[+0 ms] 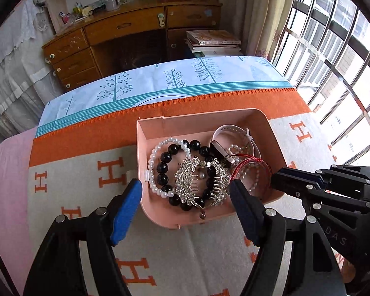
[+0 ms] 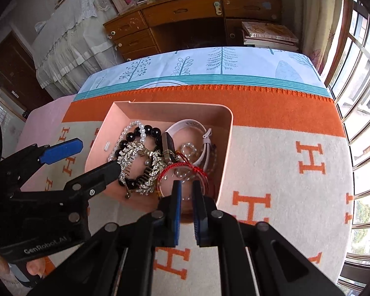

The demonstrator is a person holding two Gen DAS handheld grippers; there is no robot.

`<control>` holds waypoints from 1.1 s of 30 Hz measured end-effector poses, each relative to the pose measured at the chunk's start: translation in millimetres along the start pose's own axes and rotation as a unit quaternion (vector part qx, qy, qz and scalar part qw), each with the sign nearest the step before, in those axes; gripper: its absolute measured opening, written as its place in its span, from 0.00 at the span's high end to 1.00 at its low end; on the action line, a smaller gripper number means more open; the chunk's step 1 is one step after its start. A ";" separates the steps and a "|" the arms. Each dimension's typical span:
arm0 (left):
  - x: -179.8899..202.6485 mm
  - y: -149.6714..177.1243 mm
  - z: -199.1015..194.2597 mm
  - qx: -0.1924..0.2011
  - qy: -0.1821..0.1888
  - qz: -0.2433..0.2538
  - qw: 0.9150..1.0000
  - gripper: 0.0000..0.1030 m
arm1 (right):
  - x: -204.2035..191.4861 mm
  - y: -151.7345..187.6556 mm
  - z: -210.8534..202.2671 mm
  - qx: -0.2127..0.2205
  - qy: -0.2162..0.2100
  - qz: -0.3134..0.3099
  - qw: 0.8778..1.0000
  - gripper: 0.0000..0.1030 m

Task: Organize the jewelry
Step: 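Withdraw both grippers from the box toward the remaining small jewelry, then lower the left gripper onto the small blue flower charm and close it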

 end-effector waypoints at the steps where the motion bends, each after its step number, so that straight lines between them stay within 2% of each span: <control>1: 1.1 4.4 -7.2 0.006 0.002 0.001 1.000 0.30 | -3.2 4.9 -4.5 0.003 -0.005 0.001 1.000 0.92; 8: -1.1 40.0 -60.9 0.026 0.019 0.001 0.999 0.30 | -24.9 39.4 -44.9 0.041 -0.030 0.003 0.999 0.92; 15: -20.0 79.8 -110.7 0.069 0.011 -0.018 0.997 0.30 | -42.4 77.4 -84.1 0.103 -0.019 0.006 0.994 0.91; 18: -31.7 101.2 -122.7 0.081 0.004 -0.036 0.996 0.30 | -46.5 92.9 -90.1 0.113 -0.007 0.004 0.994 0.91; 24: -49.0 148.4 -123.1 0.083 -0.009 -0.066 0.994 0.30 | -60.2 123.4 -82.0 0.110 -0.019 0.007 0.994 0.91; 33: -57.4 206.9 -97.2 0.058 -0.009 -0.088 0.994 0.30 | -79.3 166.0 -51.3 0.091 0.010 -0.050 0.995 0.91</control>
Point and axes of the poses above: each gripper's, at about its wrist camera, not at the fingertips, and z roughly the way its jaws point, x to its right, y to its underside, the point moved 8 cm from there along z, roughly the way its jaws point, and after that the axes turned 10 degrees about -y, right-handed, at the moved point
